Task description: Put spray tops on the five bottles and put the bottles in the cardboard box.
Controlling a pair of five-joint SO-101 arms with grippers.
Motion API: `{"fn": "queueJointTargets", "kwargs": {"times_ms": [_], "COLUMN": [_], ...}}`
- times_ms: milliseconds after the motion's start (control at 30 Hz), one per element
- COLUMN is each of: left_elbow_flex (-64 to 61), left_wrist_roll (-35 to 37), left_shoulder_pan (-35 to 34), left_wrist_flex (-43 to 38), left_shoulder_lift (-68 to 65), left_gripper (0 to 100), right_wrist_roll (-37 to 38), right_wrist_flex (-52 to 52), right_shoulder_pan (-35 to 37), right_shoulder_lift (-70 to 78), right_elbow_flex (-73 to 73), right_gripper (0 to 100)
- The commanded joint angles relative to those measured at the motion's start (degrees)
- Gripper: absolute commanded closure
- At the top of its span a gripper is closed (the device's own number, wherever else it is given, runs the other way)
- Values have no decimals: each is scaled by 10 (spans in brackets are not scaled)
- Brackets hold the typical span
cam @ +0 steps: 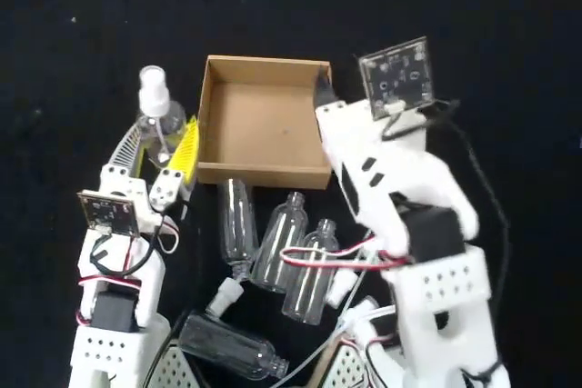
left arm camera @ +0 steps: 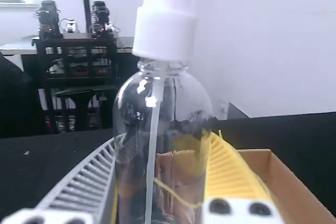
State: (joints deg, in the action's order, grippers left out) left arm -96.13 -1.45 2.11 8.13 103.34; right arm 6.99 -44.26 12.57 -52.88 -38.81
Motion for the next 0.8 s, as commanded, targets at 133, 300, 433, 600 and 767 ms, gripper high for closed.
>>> {"fn": "queueJointTargets", "kwargs": {"times_ms": [133,300,433,600,767], "left_elbow_flex": [-14,-14,-16,28,129], "left_wrist_roll": [6,6,4,6,6], "left_shoulder_pan": [-13,3,11,12,14], "left_wrist_flex": [-3,-101,-248,-436,-550], "left_shoulder_lift": [-1,-24,-136,-366,-592], "left_gripper": [931,931,931,931,931], "right_wrist_roll": [-61,-66,-117,-124,-121], "right_wrist_flex": [200,229,235,236,236], "right_shoulder_pan": [-28,-40,-40,-40,-40], "right_shoulder_lift": [0,2,2,2,2], "right_elbow_flex": [-240,-284,-296,-299,-302], "right_gripper": [885,885,885,885,885]}}
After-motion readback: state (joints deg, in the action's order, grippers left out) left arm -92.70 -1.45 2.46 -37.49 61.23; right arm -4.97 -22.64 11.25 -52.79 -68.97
